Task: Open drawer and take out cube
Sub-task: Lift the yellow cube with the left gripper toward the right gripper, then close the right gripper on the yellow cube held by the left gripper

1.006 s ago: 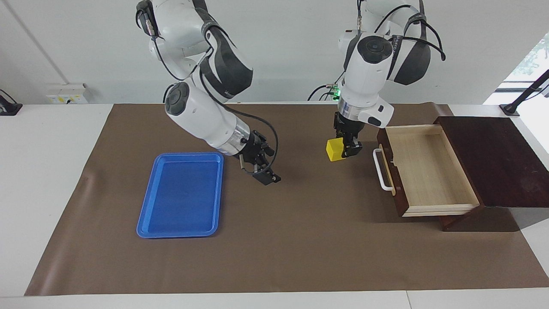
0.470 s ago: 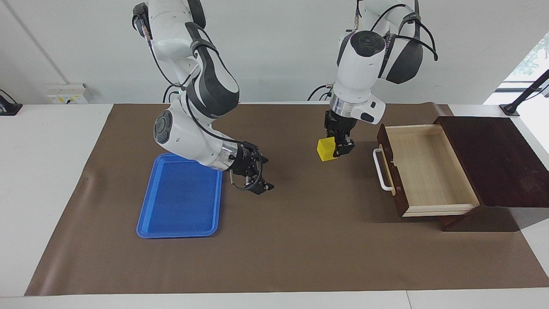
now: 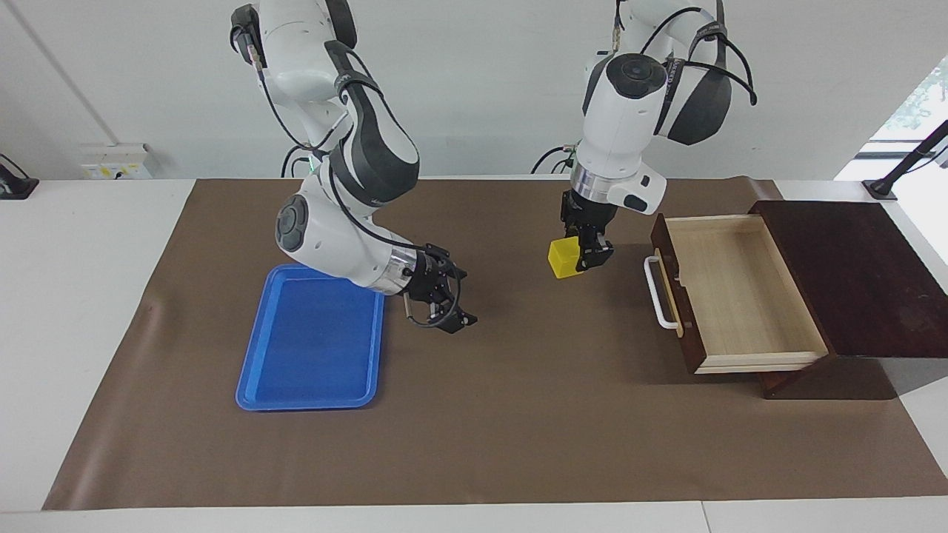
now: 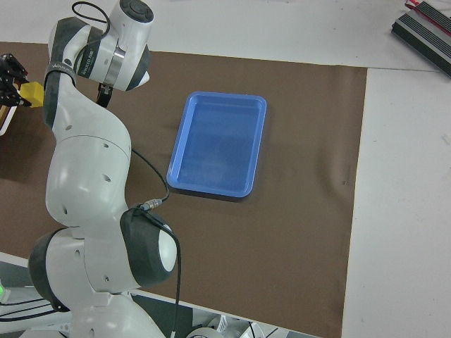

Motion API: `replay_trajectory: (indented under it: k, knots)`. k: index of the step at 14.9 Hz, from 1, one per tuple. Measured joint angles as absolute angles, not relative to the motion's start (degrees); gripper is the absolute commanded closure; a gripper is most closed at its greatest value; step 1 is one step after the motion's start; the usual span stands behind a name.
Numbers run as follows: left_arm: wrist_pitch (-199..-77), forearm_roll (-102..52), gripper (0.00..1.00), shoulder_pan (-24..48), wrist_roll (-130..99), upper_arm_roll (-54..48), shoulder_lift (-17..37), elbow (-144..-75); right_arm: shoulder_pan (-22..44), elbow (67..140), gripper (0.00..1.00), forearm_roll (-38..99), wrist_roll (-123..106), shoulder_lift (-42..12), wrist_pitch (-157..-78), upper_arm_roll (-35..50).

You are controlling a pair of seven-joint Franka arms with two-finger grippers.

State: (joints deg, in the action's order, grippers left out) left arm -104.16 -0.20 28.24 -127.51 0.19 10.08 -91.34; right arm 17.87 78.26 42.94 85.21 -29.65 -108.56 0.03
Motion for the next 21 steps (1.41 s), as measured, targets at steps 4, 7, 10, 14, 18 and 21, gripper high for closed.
replay_trajectory:
  k: [4, 7, 10, 14, 18, 21]
  knots:
    - [-104.16, -0.21, 1.00, 28.16, -127.56, 0.34, 10.16, -91.44, 19.59, 78.24, 0.00, 44.68, 86.98, -29.22, -110.07, 0.08]
    - [-104.16, -0.21, 1.00, 28.16, -127.60, 0.36, 10.23, -91.44, 21.65, 78.24, 0.00, 44.68, 87.55, -29.04, -110.67, 0.09]
    - [-104.17, -0.21, 1.00, 28.15, -127.69, 0.36, 10.25, -91.44, 23.40, 78.24, 0.00, 44.66, 87.15, -28.89, -111.50, 0.05]
    - [-104.30, -0.21, 1.00, 28.15, -127.73, 0.36, 10.26, -91.44, 23.75, 78.25, 0.00, 44.45, 87.26, -28.80, -111.59, -0.08]
    - [-104.36, -0.21, 1.00, 28.15, -127.76, 0.37, 10.26, -91.44, 23.89, 78.21, 0.00, 44.46, 87.71, -28.52, -111.58, 0.06]
    - [-104.40, -0.21, 1.00, 28.15, -127.78, 0.38, 10.26, -91.44, 25.50, 77.56, 0.00, 44.45, 90.59, -28.05, -111.58, 0.13]
